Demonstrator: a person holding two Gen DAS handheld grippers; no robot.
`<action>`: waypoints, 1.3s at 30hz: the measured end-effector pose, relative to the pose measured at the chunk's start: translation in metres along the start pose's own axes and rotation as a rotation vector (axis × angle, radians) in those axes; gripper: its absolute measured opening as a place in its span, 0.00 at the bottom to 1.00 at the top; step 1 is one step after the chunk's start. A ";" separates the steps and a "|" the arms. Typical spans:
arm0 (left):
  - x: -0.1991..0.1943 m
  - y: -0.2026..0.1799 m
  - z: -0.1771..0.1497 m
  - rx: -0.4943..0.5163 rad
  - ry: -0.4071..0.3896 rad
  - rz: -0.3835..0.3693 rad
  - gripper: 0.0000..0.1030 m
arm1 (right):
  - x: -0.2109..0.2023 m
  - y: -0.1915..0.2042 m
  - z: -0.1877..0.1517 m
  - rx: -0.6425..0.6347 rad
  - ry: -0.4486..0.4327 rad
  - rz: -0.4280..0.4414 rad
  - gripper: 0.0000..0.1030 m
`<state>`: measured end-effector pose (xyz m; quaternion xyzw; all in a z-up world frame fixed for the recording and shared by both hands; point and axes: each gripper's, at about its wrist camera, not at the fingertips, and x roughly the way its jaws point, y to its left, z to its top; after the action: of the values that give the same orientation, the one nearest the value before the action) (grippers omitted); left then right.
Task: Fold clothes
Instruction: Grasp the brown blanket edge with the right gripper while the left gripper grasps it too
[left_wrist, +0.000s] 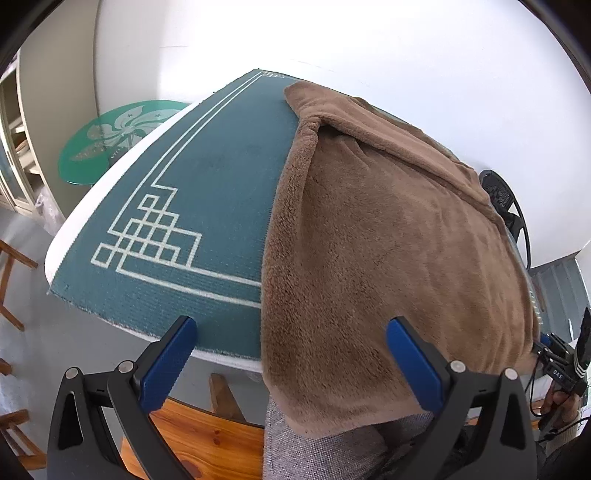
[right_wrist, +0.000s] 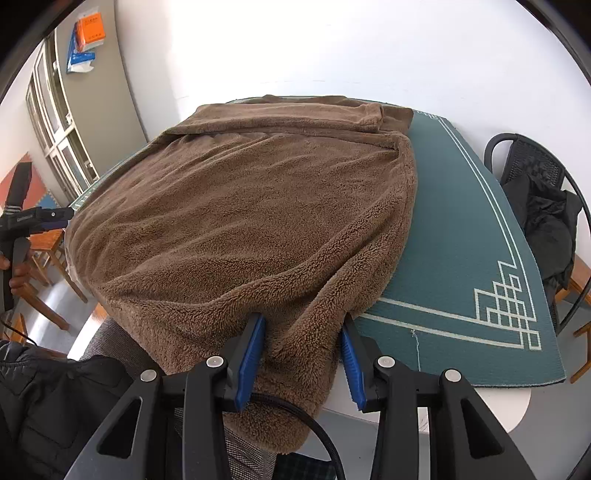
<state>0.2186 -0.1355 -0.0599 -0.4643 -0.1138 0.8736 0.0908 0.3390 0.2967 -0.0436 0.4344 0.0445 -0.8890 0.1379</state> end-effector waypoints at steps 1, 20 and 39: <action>0.000 -0.001 -0.001 0.003 0.000 -0.005 1.00 | 0.000 0.000 0.000 0.000 0.000 -0.002 0.42; -0.018 0.011 -0.029 -0.077 0.043 -0.193 0.89 | 0.000 0.000 0.002 -0.010 -0.007 0.062 0.40; 0.047 0.035 -0.051 -0.113 0.053 -0.596 0.56 | 0.001 0.005 0.003 -0.054 0.025 0.028 0.40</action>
<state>0.2333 -0.1505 -0.1344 -0.4375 -0.2912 0.7882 0.3202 0.3375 0.2908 -0.0420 0.4420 0.0639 -0.8801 0.1613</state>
